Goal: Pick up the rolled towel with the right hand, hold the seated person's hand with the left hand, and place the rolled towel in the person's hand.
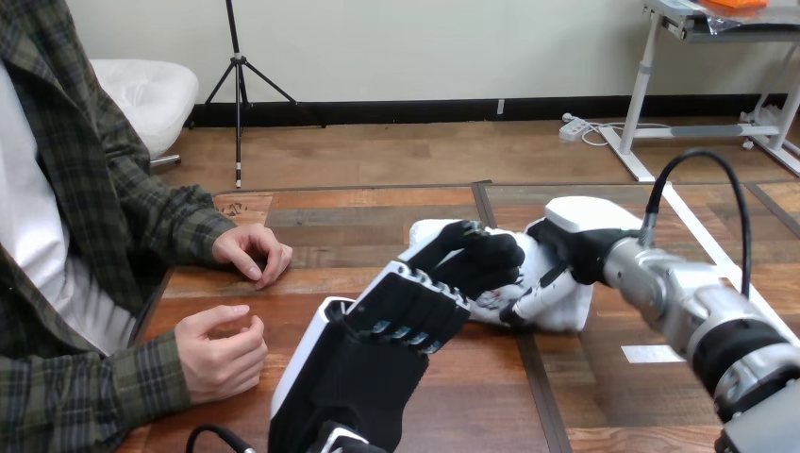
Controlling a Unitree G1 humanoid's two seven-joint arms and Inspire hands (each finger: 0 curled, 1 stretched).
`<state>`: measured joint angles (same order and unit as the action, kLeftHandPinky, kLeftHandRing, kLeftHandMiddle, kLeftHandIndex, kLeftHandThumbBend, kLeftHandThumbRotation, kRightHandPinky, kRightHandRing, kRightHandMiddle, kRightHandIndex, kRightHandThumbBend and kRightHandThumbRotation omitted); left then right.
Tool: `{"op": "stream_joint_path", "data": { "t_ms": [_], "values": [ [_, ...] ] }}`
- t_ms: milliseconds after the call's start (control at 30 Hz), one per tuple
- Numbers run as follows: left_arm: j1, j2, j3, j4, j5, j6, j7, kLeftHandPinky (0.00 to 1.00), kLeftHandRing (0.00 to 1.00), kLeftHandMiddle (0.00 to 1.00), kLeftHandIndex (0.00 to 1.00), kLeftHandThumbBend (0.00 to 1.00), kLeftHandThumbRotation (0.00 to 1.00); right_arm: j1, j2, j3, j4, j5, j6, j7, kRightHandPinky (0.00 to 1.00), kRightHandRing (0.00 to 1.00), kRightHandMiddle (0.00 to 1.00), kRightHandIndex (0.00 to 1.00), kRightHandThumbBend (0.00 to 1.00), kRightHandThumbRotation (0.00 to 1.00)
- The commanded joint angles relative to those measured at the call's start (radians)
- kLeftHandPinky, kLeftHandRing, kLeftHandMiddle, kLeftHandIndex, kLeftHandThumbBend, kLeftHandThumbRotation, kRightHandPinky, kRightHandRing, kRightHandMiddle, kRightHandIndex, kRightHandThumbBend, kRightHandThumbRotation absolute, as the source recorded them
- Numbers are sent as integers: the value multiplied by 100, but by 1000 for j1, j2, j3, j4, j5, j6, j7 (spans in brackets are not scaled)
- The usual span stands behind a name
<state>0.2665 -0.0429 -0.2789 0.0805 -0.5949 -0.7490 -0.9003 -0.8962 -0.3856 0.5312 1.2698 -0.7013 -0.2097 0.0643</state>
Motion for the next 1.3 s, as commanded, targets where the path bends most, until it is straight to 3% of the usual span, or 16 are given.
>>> {"op": "stream_joint_path", "data": {
  "t_ms": [0, 200, 333, 967, 1267],
  "values": [
    [222, -33, -48, -66, -48, -42, 5, 86, 86, 85, 86, 99, 63, 39, 60, -27, 0, 37, -1, -57, 35, 41, 45, 49, 92, 3],
    [230, -25, -43, -69, -46, -49, 13, 85, 85, 85, 86, 100, 66, 45, 54, -47, 1, 63, -22, -78, 28, 32, 36, 38, 87, 1],
    [233, -20, -41, -67, -47, -54, 14, 85, 85, 84, 85, 100, 69, 41, 48, -66, 0, 87, -31, -73, 30, 31, 34, 35, 86, 0],
    [180, -21, -17, -23, -132, -43, -75, 84, 85, 84, 85, 98, 65, 4, 21, -133, -6, 177, -52, -49, 35, 35, 35, 35, 80, 0],
    [183, -12, -14, -69, -139, -18, -56, 82, 85, 85, 84, 100, 62, -10, 4, -161, -6, 215, -53, -46, 31, 33, 36, 35, 78, 0]
  ]
}}
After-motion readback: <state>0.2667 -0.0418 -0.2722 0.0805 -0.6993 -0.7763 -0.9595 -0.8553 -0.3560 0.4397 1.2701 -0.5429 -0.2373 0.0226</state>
